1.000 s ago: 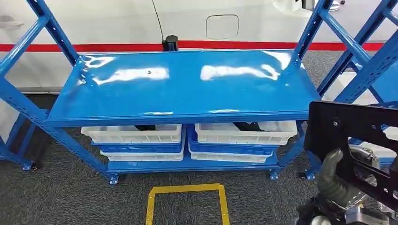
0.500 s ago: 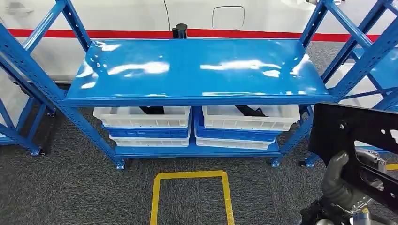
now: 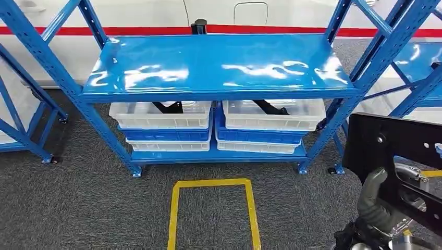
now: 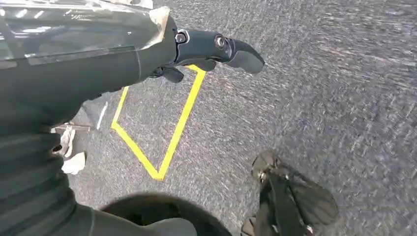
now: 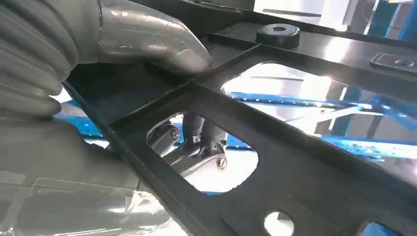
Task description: Take the parts from the cabinet and place them on the table.
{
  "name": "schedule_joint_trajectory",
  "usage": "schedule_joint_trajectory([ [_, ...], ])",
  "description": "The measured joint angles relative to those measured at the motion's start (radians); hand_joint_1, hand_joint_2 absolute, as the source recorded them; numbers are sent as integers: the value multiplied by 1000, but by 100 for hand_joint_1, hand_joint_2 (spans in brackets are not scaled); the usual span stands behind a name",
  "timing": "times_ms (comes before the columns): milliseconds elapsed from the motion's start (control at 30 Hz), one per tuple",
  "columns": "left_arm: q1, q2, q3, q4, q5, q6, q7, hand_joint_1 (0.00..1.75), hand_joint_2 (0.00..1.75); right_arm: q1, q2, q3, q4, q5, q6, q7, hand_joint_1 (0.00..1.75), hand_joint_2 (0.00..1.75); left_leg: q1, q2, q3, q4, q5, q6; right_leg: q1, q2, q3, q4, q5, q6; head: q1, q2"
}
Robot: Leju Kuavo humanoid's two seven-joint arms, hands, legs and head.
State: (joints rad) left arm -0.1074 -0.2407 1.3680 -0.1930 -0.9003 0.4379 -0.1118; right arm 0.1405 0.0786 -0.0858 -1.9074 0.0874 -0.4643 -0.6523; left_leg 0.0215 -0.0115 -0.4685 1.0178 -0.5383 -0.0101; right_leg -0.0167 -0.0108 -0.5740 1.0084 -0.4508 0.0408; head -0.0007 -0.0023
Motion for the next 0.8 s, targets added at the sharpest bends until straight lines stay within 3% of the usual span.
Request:
schedule_joint_trajectory([
  [67, -1, -2, 2, 0, 1, 4, -3, 0, 175, 1, 1, 0, -3, 4, 0, 0, 175, 175, -9, 1, -16, -6, -8, 15, -1, -2, -14, -2, 15, 20, -1, 0],
  [133, 1, -2, 3, 0, -4, 11, -11, 0, 175, 6, 2, 1, -6, 3, 2, 2, 175, 175, -7, 6, -39, -18, 14, 52, -3, -1, -32, 0, 23, 34, 0, 0],
  [167, 2, -3, 3, 0, -13, 15, -19, 0, 175, 9, 2, 0, -7, -5, 10, 2, 175, 175, -11, 11, -48, -18, 23, 61, -7, 4, -47, 24, -10, 27, 0, 0],
  [200, 2, -3, 3, 0, -16, 18, -25, 0, 175, 12, 1, 0, -8, -8, 14, 3, 175, 175, -11, 15, -59, -17, 32, 71, -7, 4, -66, 76, -63, 15, 8, 0],
  [233, 2, -3, 3, 0, -18, 18, -27, 0, 175, 13, 1, 0, -8, -12, 20, 3, 175, 175, -13, 20, -70, -17, 40, 72, -6, 5, -87, 145, -112, 8, 9, 0],
  [267, 2, -3, 3, 0, -17, 19, -27, 0, 175, 13, 1, 0, -8, -13, 24, 3, 175, 175, -16, 27, -80, -17, 49, 74, -4, 7, -110, 229, -151, 8, 10, 0],
  [300, 2, -3, 3, 0, -17, 21, -27, 0, 175, 14, 1, 0, -8, -14, 26, 3, 175, 175, -18, 34, -92, -16, 58, 75, -4, 7, -124, 290, -158, 15, 10, 0],
  [333, 2, -3, 3, 0, -10, 19, -36, 0, 175, 14, 0, 0, -8, -15, 31, 3, 175, 175, -20, 42, -102, -15, 64, 74, -4, 7, -118, 311, -143, 25, 9, 0],
  [367, 3, -3, 5, 0, -4, 8, -50, 0, 175, 14, 0, 0, -8, -17, 35, 4, 175, 175, -20, 51, -107, -14, 70, 72, -4, 6, -91, 287, -114, 37, 9, 0],
  [433, -1, -3, 10, 0, 13, -21, -63, 0, 175, 2, -2, 0, -7, -21, 45, 6, 175, 175, -20, 67, -112, -12, 79, 66, -4, -9, 16, 135, -65, 48, 10, 0],
  [467, -3, -3, 13, 0, 15, -29, -63, 0, 175, -8, -4, 0, -6, -21, 47, 6, 175, 175, -22, 75, -112, -12, 81, 62, -2, -39, 75, 47, -61, 44, 10, 0],
  [500, -5, -3, 14, 0, 21, -37, -67, 0, 175, -24, -6, 0, -5, -21, 50, 9, 175, 175, -29, 85, -116, -10, 85, 56, 13, -58, 121, -23, -69, 36, 12, 0],
  [600, -15, -3, 17, 0, 28, -46, -72, 0, 175, -32, -9, 0, -2, -21, 52, 14, 175, 175, -30, 113, -118, -10, 97, 43, 15, -31, 102, -38, -77, 21, 5, 0],
  [633, -17, -2, 18, 0, 30, -50, -72, 0, 175, -32, -11, 0, -1, -21, 52, 14, 175, 175, -30, 118, -120, -8, 94, 38, 0, -20, 100, -44, -71, 8, 5, 0],
  [667, -19, -1, 19, 0, 31, -52, -75, 0, 175, -34, -11, 0, 0, -20, 52, 14, 175, 175, -23, 75, -129, 10, 72, 27, -6, -13, 105, -44, -66, 1, 4, 0],
  [700, -19, -1, 21, 0, 31, -57, -81, 0, 175, -38, -12, -1, 0, -21, 52, 16, 175, 175, -20, 37, -146, 61, 29, 23, -6, -7, 100, -43, -60, -15, 2, 0],
  [767, -19, -1, 24, 0, 39, -68, -93, 0, 175, -39, -11, 0, 3, -19, 52, 16, 175, 175, -18, 13, -211, 225, -58, 16, -5, 8, 89, -42, -52, -25, 1, 0],
  [800, -19, 0, 25, 0, 43, -73, -98, 0, 175, -38, -11, 0, 5, -19, 52, 16, 175, 175, -18, 11, -236, 288, -77, 13, -4, 16, 86, -41, -51, -24, 2, 0],
])
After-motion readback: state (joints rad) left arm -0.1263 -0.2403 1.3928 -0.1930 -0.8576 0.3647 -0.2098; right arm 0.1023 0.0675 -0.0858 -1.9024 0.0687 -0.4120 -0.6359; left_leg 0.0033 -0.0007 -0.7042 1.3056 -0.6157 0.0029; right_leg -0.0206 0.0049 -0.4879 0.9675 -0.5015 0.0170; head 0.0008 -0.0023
